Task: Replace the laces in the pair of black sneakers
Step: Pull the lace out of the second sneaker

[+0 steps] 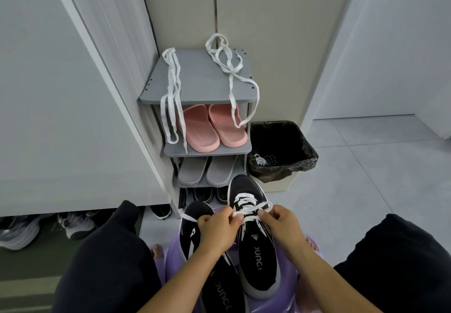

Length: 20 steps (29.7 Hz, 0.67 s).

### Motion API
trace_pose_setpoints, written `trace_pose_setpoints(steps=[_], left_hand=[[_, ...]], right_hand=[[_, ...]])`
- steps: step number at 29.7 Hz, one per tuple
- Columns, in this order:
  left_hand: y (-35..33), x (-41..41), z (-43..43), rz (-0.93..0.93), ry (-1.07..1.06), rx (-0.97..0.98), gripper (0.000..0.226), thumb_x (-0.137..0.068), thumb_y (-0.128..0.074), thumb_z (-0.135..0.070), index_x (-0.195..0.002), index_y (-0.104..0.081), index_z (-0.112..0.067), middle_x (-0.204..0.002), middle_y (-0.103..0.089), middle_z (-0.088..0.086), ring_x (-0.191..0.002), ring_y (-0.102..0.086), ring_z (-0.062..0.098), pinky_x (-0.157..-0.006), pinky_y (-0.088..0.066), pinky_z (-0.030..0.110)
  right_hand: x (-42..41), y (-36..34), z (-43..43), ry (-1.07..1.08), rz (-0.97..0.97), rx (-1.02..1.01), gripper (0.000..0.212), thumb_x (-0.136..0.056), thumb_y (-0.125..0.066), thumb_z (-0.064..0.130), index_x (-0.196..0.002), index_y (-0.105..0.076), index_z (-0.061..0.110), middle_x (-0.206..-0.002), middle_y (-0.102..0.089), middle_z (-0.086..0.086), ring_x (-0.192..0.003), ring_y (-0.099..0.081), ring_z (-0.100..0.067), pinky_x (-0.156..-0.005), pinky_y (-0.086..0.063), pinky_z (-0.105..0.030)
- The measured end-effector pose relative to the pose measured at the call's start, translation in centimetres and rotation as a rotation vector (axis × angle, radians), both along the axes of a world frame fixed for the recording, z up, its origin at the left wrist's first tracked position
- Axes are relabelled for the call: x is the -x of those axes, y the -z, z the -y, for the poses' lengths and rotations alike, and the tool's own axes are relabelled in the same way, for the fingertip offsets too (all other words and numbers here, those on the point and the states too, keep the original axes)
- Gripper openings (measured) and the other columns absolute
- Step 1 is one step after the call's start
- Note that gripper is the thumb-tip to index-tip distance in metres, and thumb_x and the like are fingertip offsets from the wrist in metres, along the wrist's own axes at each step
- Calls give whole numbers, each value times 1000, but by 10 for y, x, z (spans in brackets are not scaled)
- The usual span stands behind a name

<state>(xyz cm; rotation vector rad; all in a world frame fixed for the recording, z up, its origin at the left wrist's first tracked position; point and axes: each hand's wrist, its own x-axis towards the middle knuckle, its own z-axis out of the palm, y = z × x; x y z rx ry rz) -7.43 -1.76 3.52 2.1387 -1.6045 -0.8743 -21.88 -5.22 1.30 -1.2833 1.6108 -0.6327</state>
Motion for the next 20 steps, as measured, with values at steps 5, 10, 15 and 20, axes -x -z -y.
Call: trace_pose_setpoints(steps=[5, 10, 15, 20], left_hand=[[3, -3, 0, -75, -65, 18, 29, -95, -45, -31, -67, -41, -23, -68, -56, -6, -74, -51, 16, -96, -32, 29], [4, -3, 1, -73, -51, 13, 30, -94, -47, -34, -66, -41, -24, -64, -53, -7, -67, -48, 9, -96, -30, 30], [4, -5, 2, -76, -49, 19, 31, -93, -50, -32, -65, -40, -25, -59, -46, -9, -60, -43, 4, -95, -32, 29], [4, -6, 1, -89, -38, 16, 33, -93, -50, -34, -64, -37, -27, -60, -46, -9, -60, -41, 2, -95, -30, 30]], right_hand=[[15, -11, 17, 148, -74, 153, 30, -87, -59, 11, -60, -47, 10, -54, -42, 0, -52, -35, -16, -54, -31, -31], [1, -6, -3, -7, 81, -34, 16, -83, -69, 21, -74, -62, 9, -69, -63, 1, -67, -57, -14, -72, -47, -31], [11, -14, 13, 172, 25, 122, 19, -86, -62, 12, -68, -58, 13, -64, -57, 1, -57, -47, -12, -61, -40, -27], [17, -8, 15, 46, 22, -26, 35, -90, -57, 32, -64, -49, 10, -66, -47, -7, -63, -40, -16, -60, -35, -28]])
